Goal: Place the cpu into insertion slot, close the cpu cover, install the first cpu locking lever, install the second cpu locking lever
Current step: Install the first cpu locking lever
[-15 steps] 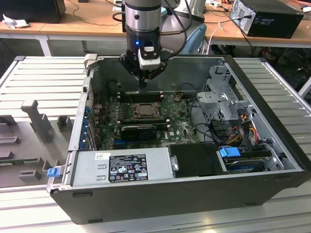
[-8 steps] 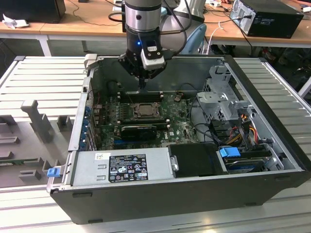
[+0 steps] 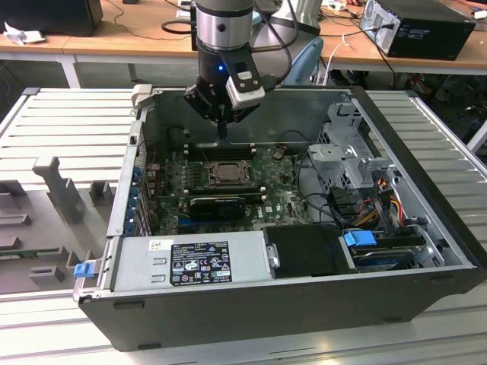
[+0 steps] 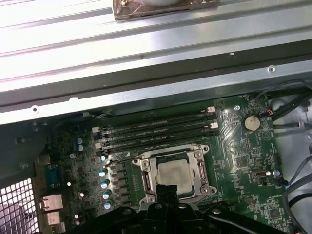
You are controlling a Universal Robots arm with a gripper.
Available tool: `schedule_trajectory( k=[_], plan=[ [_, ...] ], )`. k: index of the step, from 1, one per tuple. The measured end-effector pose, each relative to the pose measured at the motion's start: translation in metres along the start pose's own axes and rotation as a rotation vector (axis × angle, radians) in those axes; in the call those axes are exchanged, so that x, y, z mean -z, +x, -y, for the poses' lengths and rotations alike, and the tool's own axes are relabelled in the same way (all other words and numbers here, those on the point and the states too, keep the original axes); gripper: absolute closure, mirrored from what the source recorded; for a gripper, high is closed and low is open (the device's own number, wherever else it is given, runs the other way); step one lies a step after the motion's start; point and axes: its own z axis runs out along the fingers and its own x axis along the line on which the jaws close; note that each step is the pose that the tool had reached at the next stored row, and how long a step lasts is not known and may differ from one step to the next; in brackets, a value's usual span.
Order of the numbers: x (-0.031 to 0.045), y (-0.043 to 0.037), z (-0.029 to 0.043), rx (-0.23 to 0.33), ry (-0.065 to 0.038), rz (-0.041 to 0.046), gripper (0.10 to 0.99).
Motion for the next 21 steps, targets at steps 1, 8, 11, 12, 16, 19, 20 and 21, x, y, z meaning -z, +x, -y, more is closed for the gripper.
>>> schedule_trajectory(
  k=[1, 8, 11, 12, 16, 19, 20, 21],
  plan=[
    [0.0000, 0.0000, 0.0000, 0.019, 0.000, -0.0011, 0.980],
    [-0.0002, 0.0000, 0.0001, 0.133, 0.000, -0.0080, 0.980],
    [-0.0009, 0.0001, 0.0002, 0.221, -0.001, -0.0132, 0.980],
    [-0.0015, 0.0011, 0.0007, 0.235, 0.000, -0.0142, 0.980],
    [-0.0031, 0.0048, 0.0021, 0.247, -0.001, -0.0149, 0.980],
    [-0.0044, 0.0059, 0.0025, 0.251, -0.001, -0.0152, 0.980],
    [-0.0048, 0.0062, 0.0026, 0.251, -0.001, -0.0152, 0.980],
    [-0.0051, 0.0064, 0.0027, 0.252, -0.001, -0.0153, 0.980]
  ],
)
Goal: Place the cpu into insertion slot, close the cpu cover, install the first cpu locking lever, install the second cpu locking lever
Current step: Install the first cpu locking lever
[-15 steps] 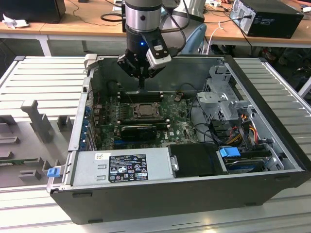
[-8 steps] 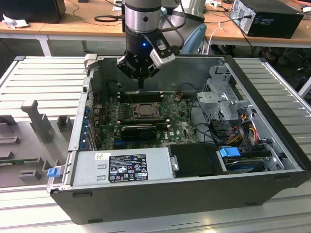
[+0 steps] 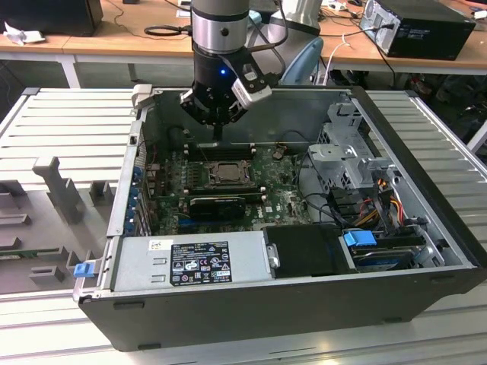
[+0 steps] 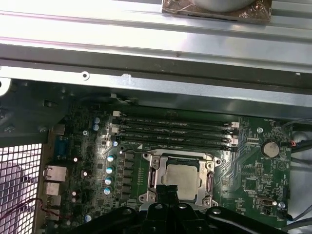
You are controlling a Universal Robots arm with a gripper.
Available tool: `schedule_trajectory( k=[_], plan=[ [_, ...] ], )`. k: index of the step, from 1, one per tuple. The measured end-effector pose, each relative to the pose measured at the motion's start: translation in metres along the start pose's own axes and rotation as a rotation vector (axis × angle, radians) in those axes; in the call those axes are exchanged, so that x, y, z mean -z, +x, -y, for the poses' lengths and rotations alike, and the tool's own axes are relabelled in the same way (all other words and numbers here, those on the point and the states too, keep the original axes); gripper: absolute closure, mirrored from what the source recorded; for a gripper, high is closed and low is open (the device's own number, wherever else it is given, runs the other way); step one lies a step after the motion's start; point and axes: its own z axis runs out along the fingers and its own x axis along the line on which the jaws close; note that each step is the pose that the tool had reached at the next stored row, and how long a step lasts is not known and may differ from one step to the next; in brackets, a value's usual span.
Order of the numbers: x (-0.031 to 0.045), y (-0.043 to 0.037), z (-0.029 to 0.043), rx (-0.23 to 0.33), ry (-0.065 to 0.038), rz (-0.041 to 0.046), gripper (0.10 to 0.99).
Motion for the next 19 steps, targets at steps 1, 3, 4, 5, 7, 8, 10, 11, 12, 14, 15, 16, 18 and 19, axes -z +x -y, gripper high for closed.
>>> schedule_trajectory(
  k=[1, 3, 4, 5, 7, 8, 10, 11, 12, 14, 15, 16, 18, 19],
  plan=[
    [-0.0006, 0.0007, 0.0001, 0.002, 0.000, -0.0001, 0.980],
    [-0.0014, 0.0013, 0.0001, 0.004, 0.000, -0.0001, 0.980],
    [-0.0021, 0.0015, 0.0001, 0.005, 0.000, -0.0002, 0.980],
    [-0.0027, 0.0017, 0.0002, 0.006, 0.000, -0.0003, 0.980],
    [-0.0055, 0.0020, 0.0003, 0.007, 0.000, -0.0004, 0.980],
    [-0.0068, 0.0021, 0.0004, 0.008, 0.000, -0.0005, 0.980],
    [-0.0099, 0.0021, 0.0006, 0.008, 0.000, -0.0004, 0.980],
    [-0.0119, 0.0022, 0.0007, 0.008, 0.000, -0.0005, 0.980],
    [-0.0127, 0.0024, 0.0007, 0.009, 0.000, -0.0005, 0.980],
    [-0.0136, 0.0031, 0.0007, 0.010, 0.000, -0.0006, 0.980],
    [-0.0138, 0.0036, 0.0008, 0.011, 0.000, -0.0007, 0.980],
    [-0.0141, 0.0045, 0.0007, 0.011, 0.000, -0.0008, 0.980],
    [-0.0149, 0.0069, 0.0007, 0.013, -0.001, -0.0007, 0.980],
    [-0.0153, 0.0085, 0.0007, 0.014, -0.001, -0.0008, 0.980]
  ],
)
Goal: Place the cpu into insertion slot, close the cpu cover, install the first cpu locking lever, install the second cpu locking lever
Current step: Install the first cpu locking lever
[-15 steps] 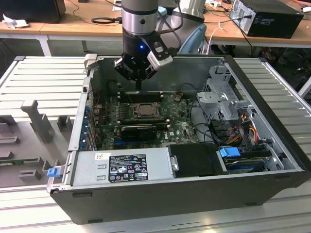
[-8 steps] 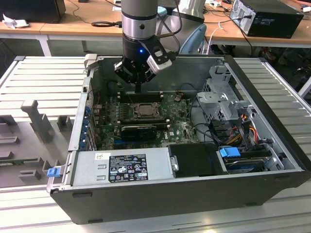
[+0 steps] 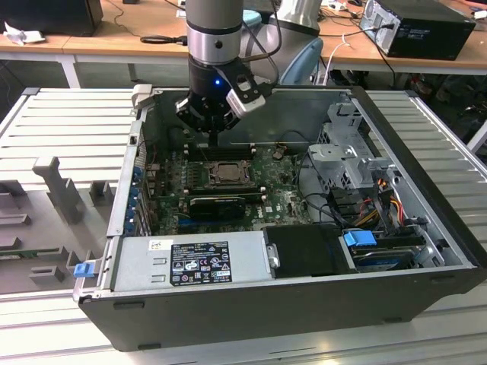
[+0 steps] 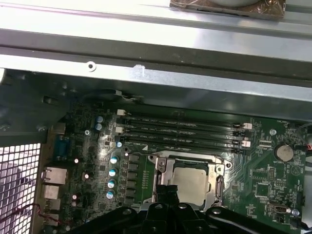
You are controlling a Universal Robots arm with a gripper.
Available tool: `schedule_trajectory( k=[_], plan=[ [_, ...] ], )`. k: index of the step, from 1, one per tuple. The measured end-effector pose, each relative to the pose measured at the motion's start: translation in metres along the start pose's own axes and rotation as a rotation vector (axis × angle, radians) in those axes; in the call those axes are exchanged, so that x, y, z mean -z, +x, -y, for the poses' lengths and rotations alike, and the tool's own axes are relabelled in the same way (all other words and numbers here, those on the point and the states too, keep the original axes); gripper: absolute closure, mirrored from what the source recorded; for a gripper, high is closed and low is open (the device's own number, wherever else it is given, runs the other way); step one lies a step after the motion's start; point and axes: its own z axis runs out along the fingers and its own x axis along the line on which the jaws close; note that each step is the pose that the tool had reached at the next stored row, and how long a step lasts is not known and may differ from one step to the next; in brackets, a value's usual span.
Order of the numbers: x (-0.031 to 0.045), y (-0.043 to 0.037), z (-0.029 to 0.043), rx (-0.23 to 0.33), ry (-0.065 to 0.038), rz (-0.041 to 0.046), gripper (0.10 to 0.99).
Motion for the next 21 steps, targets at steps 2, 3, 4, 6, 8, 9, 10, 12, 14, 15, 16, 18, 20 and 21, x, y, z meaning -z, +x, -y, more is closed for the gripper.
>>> schedule_trajectory(
  k=[2, 3, 4, 6, 8, 9, 10, 12, 14, 15, 16, 18, 20, 21],
  plan=[
    [-0.0024, 0.0062, -0.0004, 0.003, -0.001, -0.0002, 0.980],
    [-0.0031, 0.0099, -0.0007, 0.003, -0.001, -0.0002, 0.980],
    [-0.0044, 0.0184, -0.0015, 0.003, -0.001, -0.0002, 0.980],
    [-0.0063, 0.0293, -0.0026, 0.003, -0.002, 0.0011, 0.980],
    [-0.0083, 0.0355, -0.0047, 0.002, -0.004, 0.0014, 0.980],
    [-0.0101, 0.0416, -0.0067, 0.002, -0.008, 0.0020, 0.980],
    [-0.0111, 0.0427, -0.0080, 0.002, -0.008, 0.0018, 0.980],
    [-0.0140, 0.0429, -0.0129, 0.002, -0.009, 0.0020, 0.980],
    [-0.0157, 0.0425, -0.0196, 0.002, -0.010, 0.0021, 0.980],
    [-0.0161, 0.0423, -0.0224, 0.002, -0.010, 0.0021, 0.980],
    [-0.0167, 0.0419, -0.0257, 0.002, -0.010, 0.0022, 0.980],
    [-0.0173, 0.0416, -0.0291, 0.002, -0.011, 0.0021, 0.980],
    [-0.0173, 0.0417, -0.0295, 0.002, -0.011, 0.0021, 0.980],
    [-0.0174, 0.0417, -0.0295, 0.002, -0.011, 0.0022, 0.980]
  ],
)
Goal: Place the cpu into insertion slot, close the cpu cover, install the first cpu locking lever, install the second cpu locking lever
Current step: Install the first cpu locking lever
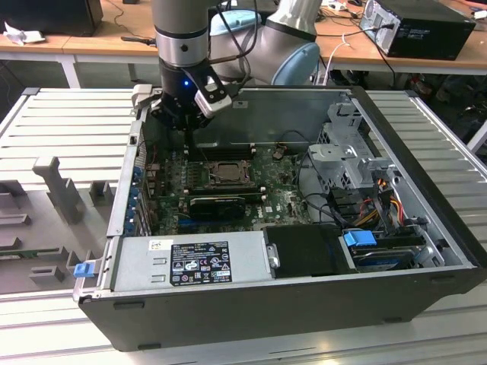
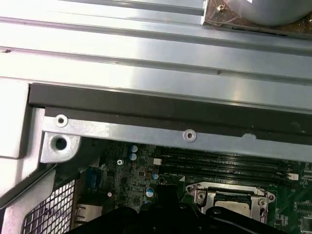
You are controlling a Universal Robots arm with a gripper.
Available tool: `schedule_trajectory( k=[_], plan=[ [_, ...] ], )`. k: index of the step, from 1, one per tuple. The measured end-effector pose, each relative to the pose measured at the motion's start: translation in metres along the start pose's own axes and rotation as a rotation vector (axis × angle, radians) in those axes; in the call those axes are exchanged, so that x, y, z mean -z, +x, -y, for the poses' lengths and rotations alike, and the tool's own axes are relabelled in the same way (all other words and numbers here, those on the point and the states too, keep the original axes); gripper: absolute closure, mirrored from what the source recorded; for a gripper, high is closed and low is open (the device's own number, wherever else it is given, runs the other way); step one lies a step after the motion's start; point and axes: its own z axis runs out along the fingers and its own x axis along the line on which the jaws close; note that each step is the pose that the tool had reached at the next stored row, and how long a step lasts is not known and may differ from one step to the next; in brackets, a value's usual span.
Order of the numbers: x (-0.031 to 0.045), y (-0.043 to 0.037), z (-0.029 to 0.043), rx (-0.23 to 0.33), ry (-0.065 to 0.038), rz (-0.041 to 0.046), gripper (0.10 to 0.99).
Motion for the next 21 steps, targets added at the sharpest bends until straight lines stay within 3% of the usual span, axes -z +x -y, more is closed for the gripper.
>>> schedule_trajectory(
  k=[3, 7, 14, 21],
  plan=[
    [0.0000, -0.0033, 0.0003, 0.000, 0.000, -0.0001, 0.980],
    [-0.0001, -0.0218, 0.0022, 0.000, 0.000, 0.0000, 0.980],
    [-0.0007, -0.0293, 0.0031, 0.000, 0.000, 0.0000, 0.980],
    [-0.0022, -0.0487, 0.0052, 0.000, 0.000, -0.0001, 0.980]
  ],
)
